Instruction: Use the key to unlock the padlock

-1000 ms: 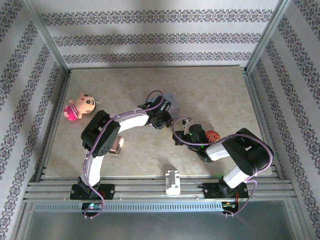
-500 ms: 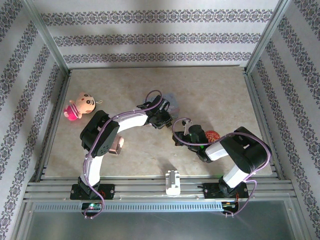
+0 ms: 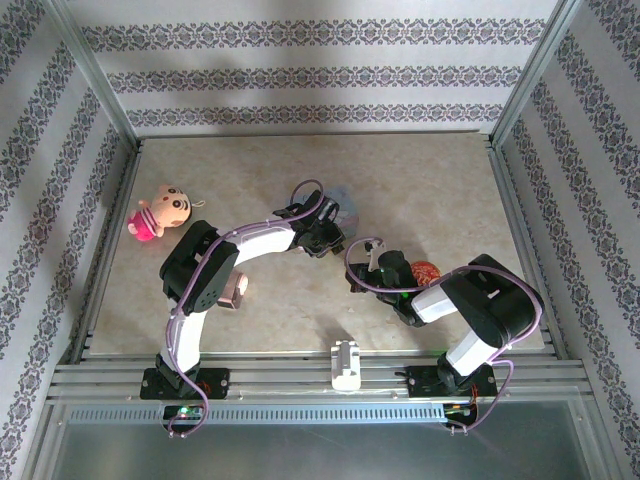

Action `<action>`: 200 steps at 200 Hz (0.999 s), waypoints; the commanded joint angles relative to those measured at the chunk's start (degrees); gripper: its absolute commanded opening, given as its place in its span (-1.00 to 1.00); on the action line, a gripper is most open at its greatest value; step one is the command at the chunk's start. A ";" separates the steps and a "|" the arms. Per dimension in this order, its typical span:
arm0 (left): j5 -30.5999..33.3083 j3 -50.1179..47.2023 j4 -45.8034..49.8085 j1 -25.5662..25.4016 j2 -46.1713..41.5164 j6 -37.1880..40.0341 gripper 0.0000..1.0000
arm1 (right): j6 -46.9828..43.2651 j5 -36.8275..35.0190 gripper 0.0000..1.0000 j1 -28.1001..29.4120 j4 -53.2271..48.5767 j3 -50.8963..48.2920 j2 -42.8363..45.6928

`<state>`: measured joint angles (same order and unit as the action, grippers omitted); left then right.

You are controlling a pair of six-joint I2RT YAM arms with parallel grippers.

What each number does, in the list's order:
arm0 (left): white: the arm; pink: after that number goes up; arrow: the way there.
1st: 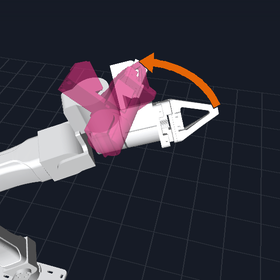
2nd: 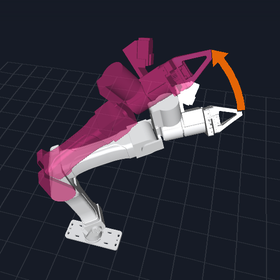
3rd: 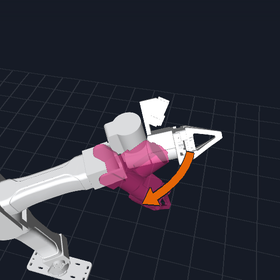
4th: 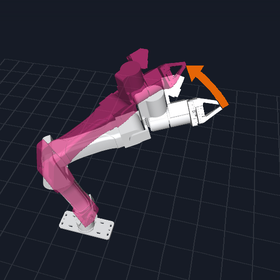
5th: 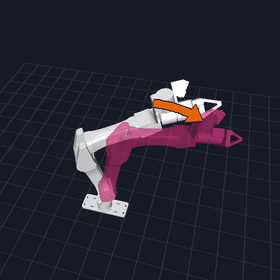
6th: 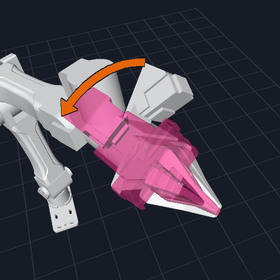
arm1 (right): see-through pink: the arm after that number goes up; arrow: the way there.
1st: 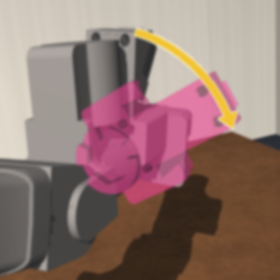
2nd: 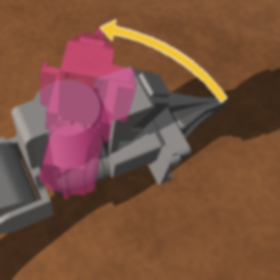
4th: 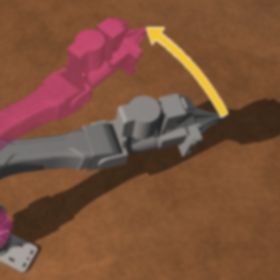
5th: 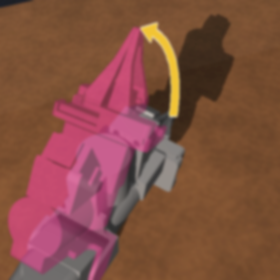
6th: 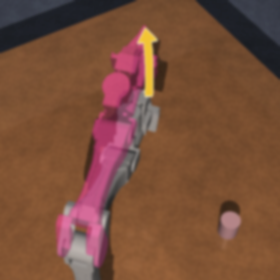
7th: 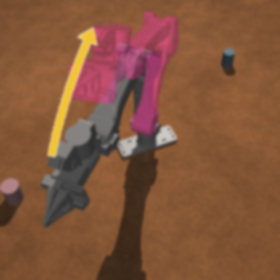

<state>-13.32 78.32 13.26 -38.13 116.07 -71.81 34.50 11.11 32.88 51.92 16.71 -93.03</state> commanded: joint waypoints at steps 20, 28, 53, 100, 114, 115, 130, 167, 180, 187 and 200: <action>-4.51 -1.33 -0.40 1.22 0.03 -2.63 -0.80 | -1.01 -0.83 -1.00 0.51 2.09 0.00 0.92; -4.73 -1.33 -0.50 1.21 0.12 -2.68 -0.80 | -1.01 -0.83 -1.00 0.51 2.04 0.13 0.84; -5.05 -1.33 -0.78 1.17 0.21 -2.75 -0.81 | -1.01 -0.65 -1.00 0.43 2.04 0.73 0.35; -5.14 -1.50 -0.77 1.24 0.37 -2.73 -0.80 | -1.10 -0.22 -1.00 0.36 2.31 1.21 0.29; -5.18 -1.60 -0.86 1.30 0.38 -2.85 -0.80 | -1.19 -0.30 -1.00 0.42 2.40 1.13 0.53; -5.20 -1.60 -0.86 1.30 0.38 -2.87 -0.80 | -1.19 -0.30 -1.00 0.42 2.40 1.09 0.55; -5.05 -1.68 -0.80 1.30 0.47 -2.84 -0.80 | -1.19 -0.39 -1.00 0.41 2.40 0.79 0.99; -5.34 -1.68 -0.95 1.26 0.65 -2.98 -0.80 | -1.28 -0.57 -1.00 0.25 2.22 0.40 1.89; -5.32 -1.60 -0.95 1.30 0.69 -2.93 -0.80 | -1.28 -0.48 -1.00 0.08 2.22 0.36 1.98; -5.31 -1.51 -0.78 1.30 0.73 -2.82 -0.80 | -1.21 -0.45 -1.00 0.00 2.15 0.47 1.87; -5.61 -1.46 -0.84 1.30 0.74 -2.94 -0.80 | -1.10 -0.26 -1.00 -0.18 2.04 0.76 1.57</action>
<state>-14.20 77.93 11.92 -37.76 116.07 -72.10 34.26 11.14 32.86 52.56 16.88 -92.16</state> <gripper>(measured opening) 0.301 0.048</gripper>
